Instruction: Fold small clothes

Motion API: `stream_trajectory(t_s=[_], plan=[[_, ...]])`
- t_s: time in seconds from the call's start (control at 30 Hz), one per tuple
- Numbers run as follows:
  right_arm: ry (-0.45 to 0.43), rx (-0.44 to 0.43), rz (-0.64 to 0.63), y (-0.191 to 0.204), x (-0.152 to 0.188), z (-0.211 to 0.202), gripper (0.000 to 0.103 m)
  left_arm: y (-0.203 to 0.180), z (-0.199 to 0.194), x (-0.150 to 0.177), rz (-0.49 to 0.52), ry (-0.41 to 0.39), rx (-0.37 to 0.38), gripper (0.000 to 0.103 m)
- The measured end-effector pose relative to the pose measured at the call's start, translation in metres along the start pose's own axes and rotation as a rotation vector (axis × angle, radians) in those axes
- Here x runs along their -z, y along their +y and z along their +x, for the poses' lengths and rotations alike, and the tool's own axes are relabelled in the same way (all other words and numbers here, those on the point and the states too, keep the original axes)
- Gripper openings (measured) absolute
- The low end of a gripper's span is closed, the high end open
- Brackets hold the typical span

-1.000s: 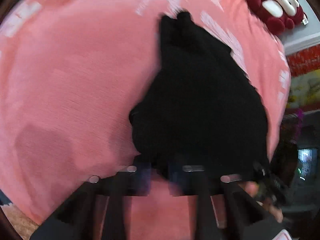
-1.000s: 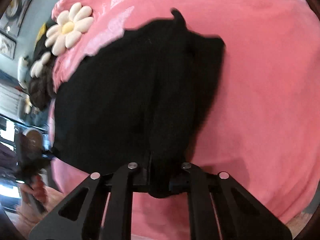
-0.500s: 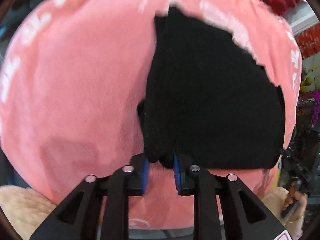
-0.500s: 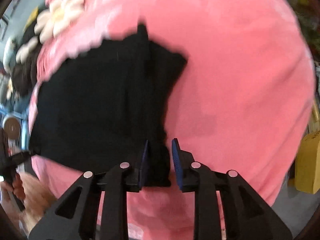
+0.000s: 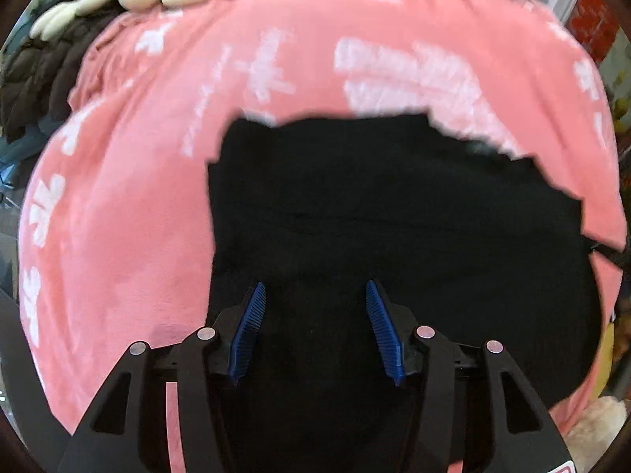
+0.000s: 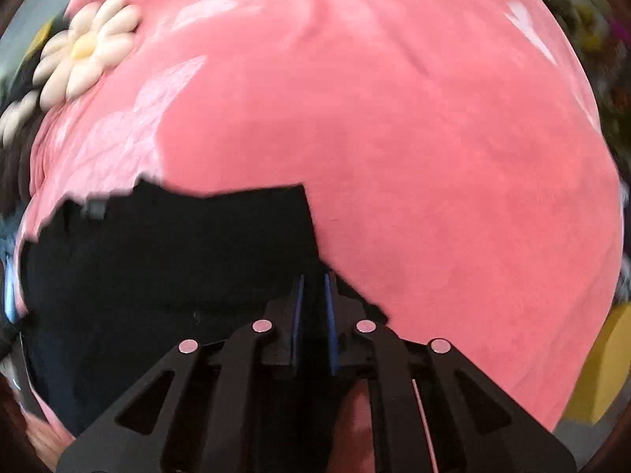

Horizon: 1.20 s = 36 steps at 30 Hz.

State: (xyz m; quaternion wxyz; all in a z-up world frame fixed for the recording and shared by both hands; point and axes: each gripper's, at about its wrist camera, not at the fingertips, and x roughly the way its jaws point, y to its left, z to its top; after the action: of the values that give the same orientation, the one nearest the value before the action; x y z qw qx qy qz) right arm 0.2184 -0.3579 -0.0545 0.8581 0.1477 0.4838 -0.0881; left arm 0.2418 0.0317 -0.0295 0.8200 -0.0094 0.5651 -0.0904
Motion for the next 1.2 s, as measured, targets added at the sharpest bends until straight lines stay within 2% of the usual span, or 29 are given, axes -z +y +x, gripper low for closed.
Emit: stream_trajectory(t_s=[0.07, 0.17, 0.23, 0.27, 0.3, 0.33, 0.4, 0.43, 0.5, 0.57, 0.6, 0.67, 0.7, 0.77, 0.83, 0.93, 0.97, 1.03, 1.13, 1.17, 1.2], plan=[[-0.056, -0.093, -0.025, 0.016, 0.000, -0.027, 0.009, 0.006, -0.003, 0.004, -0.022, -0.028, 0.013, 0.060], [-0.012, -0.177, -0.148, 0.052, 0.002, -0.024, 0.009, 0.008, 0.000, 0.006, -0.030, -0.037, 0.020, 0.062], [0.063, -0.125, -0.187, 0.056, 0.004, 0.009, 0.007, 0.007, -0.001, 0.006, -0.026, -0.045, 0.008, 0.064], [0.086, -0.078, -0.164, 0.044, 0.003, 0.034, 0.004, 0.006, -0.001, 0.006, -0.021, -0.047, -0.001, 0.066], [0.065, -0.117, -0.110, 0.034, -0.002, 0.036, 0.001, 0.004, -0.002, 0.006, -0.021, -0.046, -0.003, 0.068], [0.060, -0.112, -0.013, 0.022, -0.008, 0.033, 0.000, 0.004, -0.001, 0.005, -0.024, -0.041, -0.002, 0.068], [0.022, -0.098, 0.030, 0.024, -0.013, 0.016, 0.004, 0.008, -0.002, 0.004, -0.034, -0.034, 0.014, 0.069], [0.002, -0.119, 0.010, 0.031, -0.012, 0.006, 0.004, 0.010, 0.000, 0.003, -0.035, -0.033, 0.018, 0.069], [0.023, -0.132, -0.096, 0.054, 0.001, -0.002, 0.004, 0.010, 0.002, 0.004, -0.031, -0.039, 0.017, 0.071], [0.062, -0.037, -0.194, 0.061, 0.013, 0.015, 0.001, 0.007, 0.002, 0.005, -0.023, -0.044, 0.001, 0.072], [0.073, 0.000, -0.184, 0.057, 0.016, 0.025, 0.000, 0.006, 0.002, 0.005, -0.023, -0.044, -0.004, 0.072], [0.063, -0.059, -0.039, 0.043, 0.013, 0.011, 0.001, 0.004, 0.002, 0.004, -0.022, -0.037, -0.014, 0.072], [0.045, -0.098, -0.002, 0.047, 0.013, 0.000, 0.007, 0.004, 0.002, 0.003, -0.023, -0.033, -0.015, 0.072], [0.041, -0.186, -0.050, 0.078, 0.020, -0.016, 0.007, 0.005, 0.002, 0.003, -0.028, -0.027, -0.012, 0.072], [0.081, -0.223, -0.141, 0.114, 0.034, -0.017, 0.007, 0.005, 0.001, 0.003, -0.030, -0.027, -0.013, 0.072], [0.122, -0.184, -0.262, 0.153, 0.047, 0.004, 0.007, 0.004, 0.001, 0.004, -0.028, -0.028, -0.021, 0.073], [0.148, -0.153, -0.269, 0.159, 0.046, 0.023, 0.004, 0.004, 0.001, 0.004, -0.027, -0.027, -0.023, 0.073], [0.122, -0.172, -0.232, 0.157, 0.037, 0.029, 0.000, 0.005, 0.002, 0.004, -0.026, -0.022, -0.022, 0.073], [0.118, -0.148, -0.210, 0.170, 0.018, 0.020, 0.001, 0.007, 0.001, 0.003, -0.022, -0.016, -0.014, 0.074], [0.102, -0.160, -0.221, 0.174, 0.017, 0.011, 0.006, 0.008, -0.001, 0.003, -0.021, -0.014, -0.011, 0.074], [0.084, -0.183, -0.243, 0.177, 0.022, -0.002, 0.006, 0.010, -0.006, 0.004, -0.024, -0.021, -0.007, 0.074]])
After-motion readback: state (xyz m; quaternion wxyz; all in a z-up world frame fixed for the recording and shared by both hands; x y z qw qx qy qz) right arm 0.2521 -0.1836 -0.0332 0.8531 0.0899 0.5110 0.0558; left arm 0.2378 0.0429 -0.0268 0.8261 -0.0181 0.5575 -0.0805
